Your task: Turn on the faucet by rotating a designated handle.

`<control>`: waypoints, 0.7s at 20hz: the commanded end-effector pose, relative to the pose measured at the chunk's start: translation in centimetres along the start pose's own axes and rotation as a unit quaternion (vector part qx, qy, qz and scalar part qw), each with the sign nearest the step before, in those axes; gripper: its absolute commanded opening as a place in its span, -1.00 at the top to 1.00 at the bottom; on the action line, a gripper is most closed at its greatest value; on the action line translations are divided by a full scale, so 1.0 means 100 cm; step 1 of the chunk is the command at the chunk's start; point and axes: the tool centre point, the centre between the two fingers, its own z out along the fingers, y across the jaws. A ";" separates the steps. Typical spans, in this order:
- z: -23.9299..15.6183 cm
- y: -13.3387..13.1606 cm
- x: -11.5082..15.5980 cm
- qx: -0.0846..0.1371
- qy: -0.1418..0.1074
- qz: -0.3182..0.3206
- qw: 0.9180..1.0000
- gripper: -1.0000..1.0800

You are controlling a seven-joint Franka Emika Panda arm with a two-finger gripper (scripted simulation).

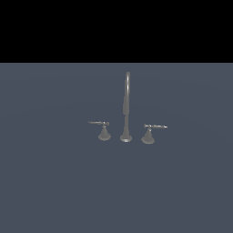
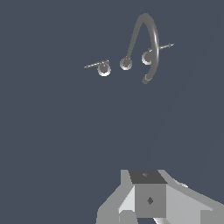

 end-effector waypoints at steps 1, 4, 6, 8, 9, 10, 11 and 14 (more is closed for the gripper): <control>0.014 -0.010 0.005 0.001 0.000 0.029 1.000 1.00; 0.030 -0.022 0.012 0.002 0.001 0.063 0.998 1.00; 0.041 -0.029 0.018 0.002 0.001 0.085 0.996 1.00; 0.051 -0.036 0.023 0.003 0.001 0.107 0.994 1.00; 0.056 -0.040 0.026 0.003 0.001 0.118 0.993 1.00; 0.062 -0.043 0.029 0.004 0.001 0.129 0.992 1.00; 0.067 -0.047 0.032 0.004 0.001 0.140 0.990 1.00; 0.082 -0.056 0.042 0.005 0.002 0.172 0.985 1.00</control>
